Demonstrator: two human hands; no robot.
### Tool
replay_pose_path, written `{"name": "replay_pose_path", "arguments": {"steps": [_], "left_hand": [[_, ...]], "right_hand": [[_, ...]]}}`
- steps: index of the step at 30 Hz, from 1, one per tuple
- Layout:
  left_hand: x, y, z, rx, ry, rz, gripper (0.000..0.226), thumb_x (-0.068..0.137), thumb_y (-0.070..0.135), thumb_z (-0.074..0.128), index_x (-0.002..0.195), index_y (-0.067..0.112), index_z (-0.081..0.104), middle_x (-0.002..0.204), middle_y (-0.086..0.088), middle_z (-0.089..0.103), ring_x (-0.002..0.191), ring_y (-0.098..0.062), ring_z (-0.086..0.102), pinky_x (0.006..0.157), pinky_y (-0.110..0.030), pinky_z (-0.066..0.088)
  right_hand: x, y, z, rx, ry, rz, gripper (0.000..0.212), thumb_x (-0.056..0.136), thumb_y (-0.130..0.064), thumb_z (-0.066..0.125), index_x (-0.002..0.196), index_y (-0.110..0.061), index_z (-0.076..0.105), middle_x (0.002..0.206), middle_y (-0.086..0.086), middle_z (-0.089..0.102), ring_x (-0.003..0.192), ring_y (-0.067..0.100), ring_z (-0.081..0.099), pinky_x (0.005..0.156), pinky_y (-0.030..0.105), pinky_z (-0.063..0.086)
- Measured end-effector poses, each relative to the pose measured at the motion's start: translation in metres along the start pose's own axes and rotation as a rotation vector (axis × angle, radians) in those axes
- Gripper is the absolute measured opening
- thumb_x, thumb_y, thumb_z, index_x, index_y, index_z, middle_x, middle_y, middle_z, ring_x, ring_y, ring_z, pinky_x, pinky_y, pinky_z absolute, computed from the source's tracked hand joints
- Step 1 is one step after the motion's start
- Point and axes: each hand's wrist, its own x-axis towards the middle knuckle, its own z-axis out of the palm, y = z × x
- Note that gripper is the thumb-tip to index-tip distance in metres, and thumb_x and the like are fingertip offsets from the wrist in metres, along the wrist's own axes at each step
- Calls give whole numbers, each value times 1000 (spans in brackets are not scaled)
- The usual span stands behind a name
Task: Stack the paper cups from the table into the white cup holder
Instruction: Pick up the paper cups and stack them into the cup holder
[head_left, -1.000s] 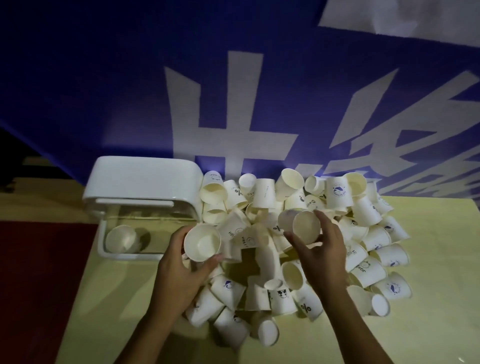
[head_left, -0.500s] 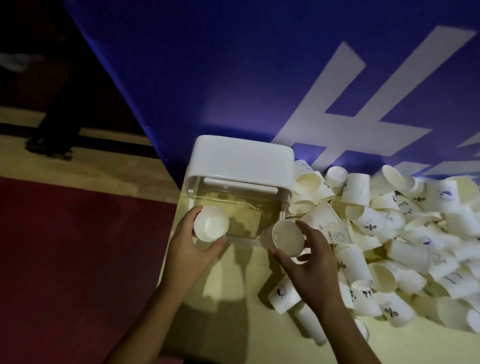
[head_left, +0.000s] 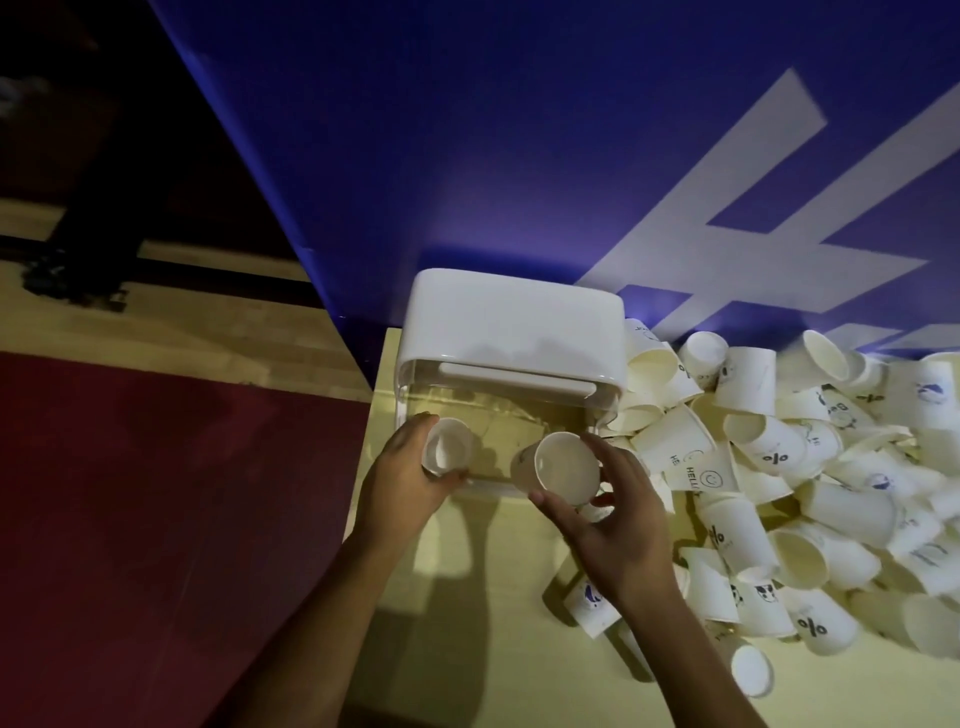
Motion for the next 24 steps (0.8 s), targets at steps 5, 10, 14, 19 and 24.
{"name": "replay_pose_path", "arguments": {"steps": [5,10,14,19,24], "left_hand": [[9,-10,5,79,-69,13,74,65,45,93,130,35,58,129,16,65,113,-10,65,85,-31,57],[0,-9,-14,-81,-119,-40,79,79,30,86,147,29,47,125,22,64,108,8,63,88,-17,53],[-12,-8,-32,-279,5,-139,48,101,14,61,146,27,54,119,26,65,110,13,61,93,-11,48],[-8,2,-33,-336,-1,-172,36,108,26,48,143,24,59,126,19,63,120,-2,60,97,-14,45],[-3,-4,-23,-150,-66,-92,41,103,7,57,141,21,61,123,4,72,105,-7,66,77,3,41]], "right_hand": [[6,-11,20,38,-86,-72,78,72,-55,85,139,-26,56,131,-14,58,118,5,59,91,27,55],[15,-29,50,20,-141,-170,79,77,-54,84,143,-23,53,136,-14,56,125,5,55,100,17,46],[23,-30,77,-74,-181,-207,81,78,-57,83,144,-24,51,139,-13,55,124,5,54,97,18,46],[35,-18,106,-229,-273,-172,81,77,-55,82,145,-25,49,142,-8,54,123,17,56,94,35,53],[42,-6,122,-246,-406,-30,83,86,-50,75,157,-28,36,157,-7,45,137,19,48,105,34,45]]}}
